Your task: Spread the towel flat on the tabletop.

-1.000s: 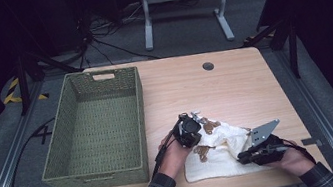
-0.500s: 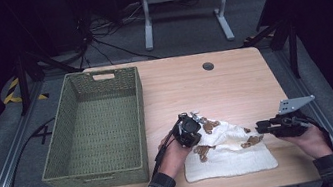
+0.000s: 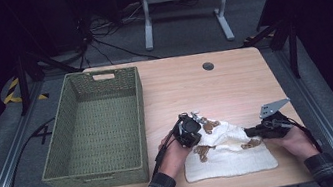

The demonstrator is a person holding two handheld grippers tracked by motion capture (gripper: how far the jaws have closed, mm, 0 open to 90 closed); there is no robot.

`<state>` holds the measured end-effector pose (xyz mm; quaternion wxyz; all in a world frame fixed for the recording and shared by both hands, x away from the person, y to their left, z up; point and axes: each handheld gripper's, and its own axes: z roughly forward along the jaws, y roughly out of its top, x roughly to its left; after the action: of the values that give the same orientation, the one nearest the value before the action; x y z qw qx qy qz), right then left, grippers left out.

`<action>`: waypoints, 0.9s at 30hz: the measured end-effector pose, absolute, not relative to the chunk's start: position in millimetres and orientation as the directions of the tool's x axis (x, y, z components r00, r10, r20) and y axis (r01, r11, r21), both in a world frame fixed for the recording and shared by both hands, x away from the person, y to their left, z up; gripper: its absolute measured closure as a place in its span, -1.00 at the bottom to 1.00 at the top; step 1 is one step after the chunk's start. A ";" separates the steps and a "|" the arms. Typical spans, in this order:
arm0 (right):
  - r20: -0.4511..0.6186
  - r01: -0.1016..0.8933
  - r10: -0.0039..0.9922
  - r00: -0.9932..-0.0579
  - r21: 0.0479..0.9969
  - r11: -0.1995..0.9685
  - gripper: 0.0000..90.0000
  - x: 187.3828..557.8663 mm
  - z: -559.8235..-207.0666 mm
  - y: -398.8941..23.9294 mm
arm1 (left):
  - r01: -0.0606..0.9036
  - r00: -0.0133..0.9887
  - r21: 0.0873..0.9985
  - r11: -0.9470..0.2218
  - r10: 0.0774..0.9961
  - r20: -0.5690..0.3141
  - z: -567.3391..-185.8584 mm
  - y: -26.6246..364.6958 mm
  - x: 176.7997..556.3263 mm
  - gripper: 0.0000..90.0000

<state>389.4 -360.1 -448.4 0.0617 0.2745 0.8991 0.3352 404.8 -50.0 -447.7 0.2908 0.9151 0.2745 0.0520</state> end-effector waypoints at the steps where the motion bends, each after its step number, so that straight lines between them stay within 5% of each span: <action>1: 0.071 0.451 0.535 -0.842 0.637 0.625 1.00 389.9 -448.8 -360.2 | 0.472 0.844 0.560 -0.681 0.533 -0.063 -447.5 -50.3 404.9 1.00; 10: 0.021 0.475 0.594 -0.804 0.624 0.621 1.00 401.9 -446.1 -366.9 | 0.518 0.817 0.578 -0.631 0.565 -0.116 -445.7 -53.0 412.3 0.99; 27: 0.028 0.472 0.593 -0.805 0.636 0.610 0.98 401.5 -440.4 -371.5 | 0.506 0.815 0.575 -0.643 0.575 -0.074 -446.7 -67.5 424.7 0.99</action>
<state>401.5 -371.5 -440.4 0.0931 0.2983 0.8924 0.3254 424.7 -67.5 -446.7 0.2986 0.9046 0.2986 0.0579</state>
